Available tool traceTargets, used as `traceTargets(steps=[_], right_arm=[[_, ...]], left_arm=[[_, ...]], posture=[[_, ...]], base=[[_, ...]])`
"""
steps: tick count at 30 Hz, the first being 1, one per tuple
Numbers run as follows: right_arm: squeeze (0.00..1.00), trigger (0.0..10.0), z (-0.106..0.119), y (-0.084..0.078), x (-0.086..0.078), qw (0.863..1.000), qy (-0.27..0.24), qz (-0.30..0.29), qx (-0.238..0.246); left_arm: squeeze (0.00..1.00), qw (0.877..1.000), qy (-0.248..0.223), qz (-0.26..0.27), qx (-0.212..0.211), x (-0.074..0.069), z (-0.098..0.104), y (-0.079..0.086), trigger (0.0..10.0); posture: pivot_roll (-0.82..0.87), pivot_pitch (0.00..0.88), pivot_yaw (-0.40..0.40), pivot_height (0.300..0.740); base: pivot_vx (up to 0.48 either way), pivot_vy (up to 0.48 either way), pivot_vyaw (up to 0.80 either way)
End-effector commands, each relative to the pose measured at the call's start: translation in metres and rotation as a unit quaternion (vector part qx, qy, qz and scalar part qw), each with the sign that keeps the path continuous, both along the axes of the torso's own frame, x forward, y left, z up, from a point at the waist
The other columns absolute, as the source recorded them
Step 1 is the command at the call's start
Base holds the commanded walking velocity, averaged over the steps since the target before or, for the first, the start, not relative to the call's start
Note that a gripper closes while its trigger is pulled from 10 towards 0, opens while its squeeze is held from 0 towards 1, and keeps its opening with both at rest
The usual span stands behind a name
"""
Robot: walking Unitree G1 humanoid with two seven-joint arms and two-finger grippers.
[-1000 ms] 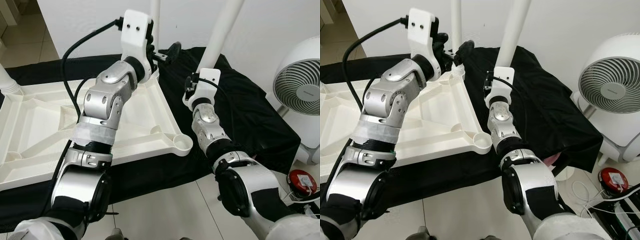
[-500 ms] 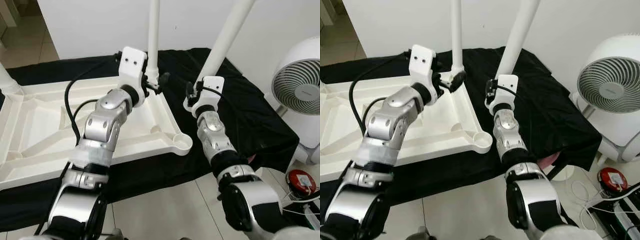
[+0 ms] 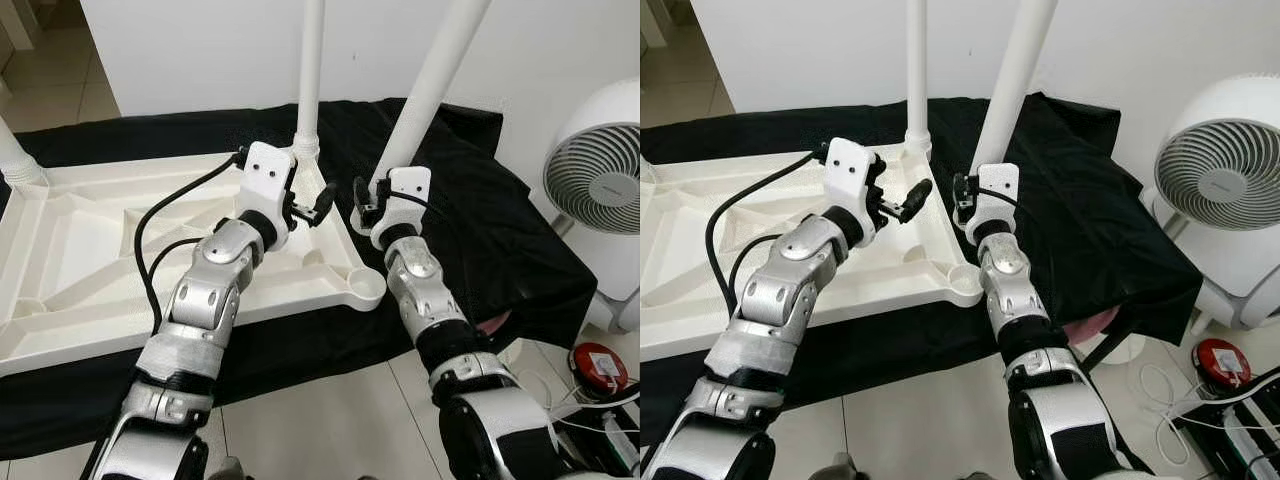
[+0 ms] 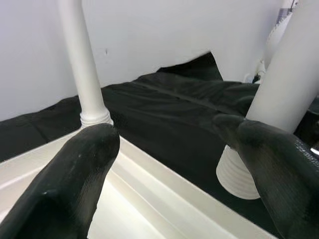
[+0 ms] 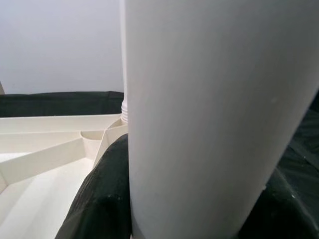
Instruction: Building children table
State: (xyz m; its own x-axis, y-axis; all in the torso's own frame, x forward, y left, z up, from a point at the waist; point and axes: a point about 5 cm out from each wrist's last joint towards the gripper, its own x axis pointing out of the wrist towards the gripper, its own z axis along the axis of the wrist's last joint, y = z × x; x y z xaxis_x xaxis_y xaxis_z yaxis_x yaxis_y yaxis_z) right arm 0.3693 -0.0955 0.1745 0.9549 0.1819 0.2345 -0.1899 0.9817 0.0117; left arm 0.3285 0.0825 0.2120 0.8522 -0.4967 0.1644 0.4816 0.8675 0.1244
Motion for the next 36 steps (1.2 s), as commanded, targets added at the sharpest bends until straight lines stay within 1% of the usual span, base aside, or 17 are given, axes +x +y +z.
traceTargets(steps=[1, 2, 4, 6, 10, 13, 14, 15, 17, 18, 20, 23, 25, 27, 29, 30, 36], right_arm=[[0.0, 10.0, -0.003, 0.001, -0.003, 1.0, 0.007, 0.006, 0.01], [0.0, 10.0, -0.003, 0.001, -0.003, 1.0, 0.007, 0.006, 0.01], [0.0, 10.0, -0.007, 0.0, -0.007, 1.0, 0.009, 0.009, 0.015], [0.0, 10.0, -0.008, 0.001, -0.009, 1.0, 0.01, 0.012, 0.015], [0.0, 10.0, -0.01, 0.003, -0.013, 0.999, 0.014, 0.026, 0.013], [0.0, 10.0, -0.012, 0.002, -0.017, 0.999, 0.013, 0.031, 0.008], [0.0, 10.0, -0.012, 0.001, -0.018, 0.999, 0.011, 0.033, 0.005], [0.0, 10.0, -0.012, 0.001, -0.018, 0.999, 0.011, 0.033, 0.005], [0.0, 10.0, -0.012, 0.002, -0.02, 0.999, 0.011, 0.036, 0.001], [0.0, 10.0, -0.012, 0.002, -0.02, 0.999, 0.011, 0.036, 0.001], [0.0, 10.0, -0.013, 0.002, -0.021, 0.999, 0.013, 0.039, -0.001], [0.0, 10.0, -0.013, 0.003, -0.022, 0.999, 0.014, 0.042, 0.001], [0.0, 10.0, -0.013, 0.005, -0.023, 0.999, 0.015, 0.047, 0.0], [0.0, 10.0, -0.013, 0.005, -0.023, 0.999, 0.015, 0.047, 0.0], [0.0, 10.0, -0.014, 0.007, -0.027, 0.998, 0.016, 0.057, -0.005], [0.0, 10.0, -0.014, 0.007, -0.027, 0.998, 0.016, 0.057, -0.005], [0.0, 10.0, -0.018, 0.011, -0.034, 0.997, 0.021, 0.076, -0.019]], left_arm=[[0.0, 1.0, -0.017, 0.016, 0.006, -0.005, -0.006, 0.001, 10.0], [0.0, 1.0, -0.017, 0.016, 0.006, -0.005, -0.006, 0.001, 10.0], [0.0, 1.0, -0.02, 0.016, -0.004, -0.01, -0.018, 0.006, 10.0], [0.0, 1.0, -0.018, 0.016, -0.005, -0.012, -0.022, 0.008, 10.0], [0.0, 1.0, -0.014, 0.023, 0.005, -0.015, -0.031, 0.011, 10.0], [0.0, 1.0, -0.004, -0.002, 0.001, -0.023, -0.041, 0.013, 10.0], [0.0, 1.0, -0.003, -0.024, -0.002, -0.029, -0.043, 0.013, 10.0], [0.0, 1.0, -0.003, -0.024, -0.002, -0.029, -0.043, 0.013, 10.0], [0.0, 0.998, -0.006, -0.064, 0.003, -0.04, -0.048, 0.013, 10.0], [0.0, 0.998, -0.006, -0.064, 0.003, -0.04, -0.048, 0.013, 10.0], [0.0, 0.996, -0.003, -0.092, 0.007, -0.048, -0.054, 0.013, 10.0], [0.0, 0.995, -0.002, -0.101, 0.011, -0.051, -0.057, 0.014, 10.0], [0.0, 0.993, -0.002, -0.115, 0.025, -0.056, -0.062, 0.016, 10.0], [0.0, 0.993, -0.002, -0.115, 0.025, -0.056, -0.062, 0.016, 10.0], [0.0, 0.991, -0.005, -0.128, 0.043, -0.061, -0.065, 0.015, 10.0], [0.0, 0.991, -0.005, -0.128, 0.043, -0.061, -0.065, 0.015, 10.0], [0.0, 0.983, 0.005, -0.169, 0.07, -0.073, -0.07, 0.013, 10.0]], posture=[[0.01, 0.0, -0.062, 0.74], [0.01, 0.0, -0.062, 0.74], [0.01, 0.0, -0.061, 0.74], [0.01, 0.0, -0.061, 0.74], [0.0, 0.0, -0.06, 0.74], [0.0, 0.0, -0.059, 0.74], [0.0, 0.0, -0.058, 0.74], [0.0, 0.0, -0.058, 0.74], [0.0, 0.0, -0.058, 0.74], [0.0, 0.0, -0.058, 0.74], [0.0, 0.0, -0.059, 0.74], [0.0, 0.0, -0.06, 0.74], [0.0, 0.0, -0.061, 0.74], [0.0, 0.0, -0.061, 0.74], [0.01, 0.0, -0.066, 0.74], [0.01, 0.0, -0.066, 0.74], [0.01, 0.0, -0.072, 0.74]], base=[[0.0, 0.0, 0.0], [0.0, 0.0, 0.0], [0.0, 0.0, 0.0], [0.0, 0.0, 0.0], [0.0, 0.0, 0.0], [0.0, 0.0, 0.0], [0.0, 0.0, 0.0], [0.0, 0.0, 0.0], [0.0, 0.0, 0.0], [0.0, 0.0, 0.0], [0.0, 0.0, 0.0], [0.0, 0.0, 0.0], [0.0, 0.0, 0.0], [0.0, 0.0, 0.0], [0.0, 0.0, 0.0], [0.0, 0.0, 0.0], [0.0, 0.0, 0.0]])
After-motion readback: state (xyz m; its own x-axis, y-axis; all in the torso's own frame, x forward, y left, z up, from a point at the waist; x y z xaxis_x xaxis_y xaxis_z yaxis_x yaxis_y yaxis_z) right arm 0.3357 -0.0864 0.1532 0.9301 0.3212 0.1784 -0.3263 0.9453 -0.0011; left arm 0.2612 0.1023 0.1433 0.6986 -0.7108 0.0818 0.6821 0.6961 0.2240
